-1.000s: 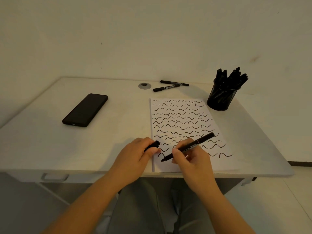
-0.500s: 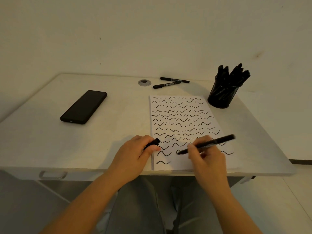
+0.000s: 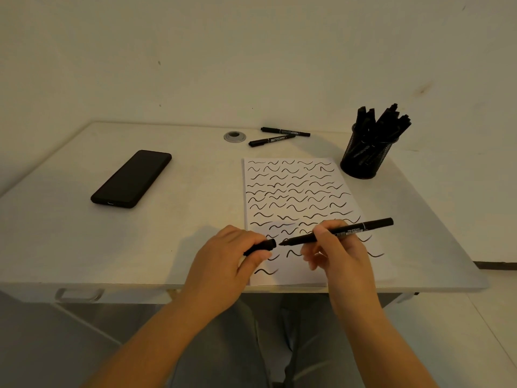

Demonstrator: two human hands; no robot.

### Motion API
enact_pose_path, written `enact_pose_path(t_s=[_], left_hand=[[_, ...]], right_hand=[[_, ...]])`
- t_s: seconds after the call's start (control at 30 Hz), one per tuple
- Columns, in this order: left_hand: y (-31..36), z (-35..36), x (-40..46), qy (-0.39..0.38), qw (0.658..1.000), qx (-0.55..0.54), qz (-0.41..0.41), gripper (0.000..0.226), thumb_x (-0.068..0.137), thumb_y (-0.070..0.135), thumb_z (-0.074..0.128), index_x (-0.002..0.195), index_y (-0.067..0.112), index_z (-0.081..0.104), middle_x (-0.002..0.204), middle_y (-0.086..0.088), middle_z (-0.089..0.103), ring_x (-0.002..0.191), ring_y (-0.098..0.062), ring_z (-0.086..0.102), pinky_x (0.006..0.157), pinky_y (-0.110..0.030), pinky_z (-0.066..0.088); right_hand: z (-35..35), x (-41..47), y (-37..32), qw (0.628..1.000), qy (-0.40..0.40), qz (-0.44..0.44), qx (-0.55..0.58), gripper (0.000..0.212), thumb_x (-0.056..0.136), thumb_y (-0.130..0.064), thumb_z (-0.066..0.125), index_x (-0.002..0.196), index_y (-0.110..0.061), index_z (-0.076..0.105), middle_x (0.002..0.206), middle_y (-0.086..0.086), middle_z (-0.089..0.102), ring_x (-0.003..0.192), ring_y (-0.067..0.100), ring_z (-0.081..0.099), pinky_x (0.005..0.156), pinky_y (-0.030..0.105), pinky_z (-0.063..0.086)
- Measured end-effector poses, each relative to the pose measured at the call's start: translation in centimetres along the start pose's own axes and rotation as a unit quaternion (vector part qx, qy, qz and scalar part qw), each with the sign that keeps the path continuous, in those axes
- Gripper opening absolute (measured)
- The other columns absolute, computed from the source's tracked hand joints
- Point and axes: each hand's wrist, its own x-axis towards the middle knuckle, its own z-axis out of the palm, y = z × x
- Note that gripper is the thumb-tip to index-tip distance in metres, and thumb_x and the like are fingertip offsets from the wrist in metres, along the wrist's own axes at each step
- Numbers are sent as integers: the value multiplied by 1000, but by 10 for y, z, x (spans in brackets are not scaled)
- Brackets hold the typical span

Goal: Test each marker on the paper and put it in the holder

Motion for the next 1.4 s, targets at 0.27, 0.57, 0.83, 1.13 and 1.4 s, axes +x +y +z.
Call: enact_pose_path(t_s=[0.27, 0.57, 0.83, 1.13, 1.4], left_hand=[[7, 1, 0, -6, 1000, 12, 13, 39, 85, 45, 40, 106, 21, 63, 93, 10, 61, 83, -2, 51, 72, -9, 38], [18, 1, 1, 30, 990, -134, -18, 29, 86, 53, 28, 74, 37, 48, 63, 15, 54, 59, -9, 52, 56, -24, 48], [22, 2, 0, 76, 965, -216, -126, 41, 79, 56, 29, 55, 31, 51, 52, 17, 54, 52, -1, 49, 53, -9, 39], [28, -2, 6, 52, 937, -269, -219, 40, 91, 39, 36, 72, 17, 62, 74, -5, 63, 76, -19, 60, 69, -29, 48], [33, -5, 16, -19, 949, -261, -175, 36, 92, 39, 34, 63, 31, 53, 46, 19, 50, 48, 5, 48, 50, -9, 37]], right_hand=[[7, -2, 4, 1000, -22, -11, -13, 11, 89, -14, 52, 79, -15, 58, 56, -2, 66, 50, 7, 59, 50, 16, 49], [20, -11, 4, 994, -107, -30, -22, 8, 87, -17, 54, 83, -14, 60, 60, -6, 66, 54, 4, 58, 53, 17, 49], [35, -20, 8, 991, -125, -35, 36, 25, 79, -34, 50, 83, -9, 56, 61, 2, 63, 54, 10, 55, 52, 21, 47], [35, -21, 9, 982, -166, -54, 68, 15, 81, -28, 51, 83, -13, 52, 53, -1, 46, 44, 5, 38, 42, 18, 36], [26, -6, 4, 986, -160, -51, 8, 25, 78, -36, 50, 85, -12, 56, 53, -3, 50, 43, 7, 37, 42, 19, 34]])
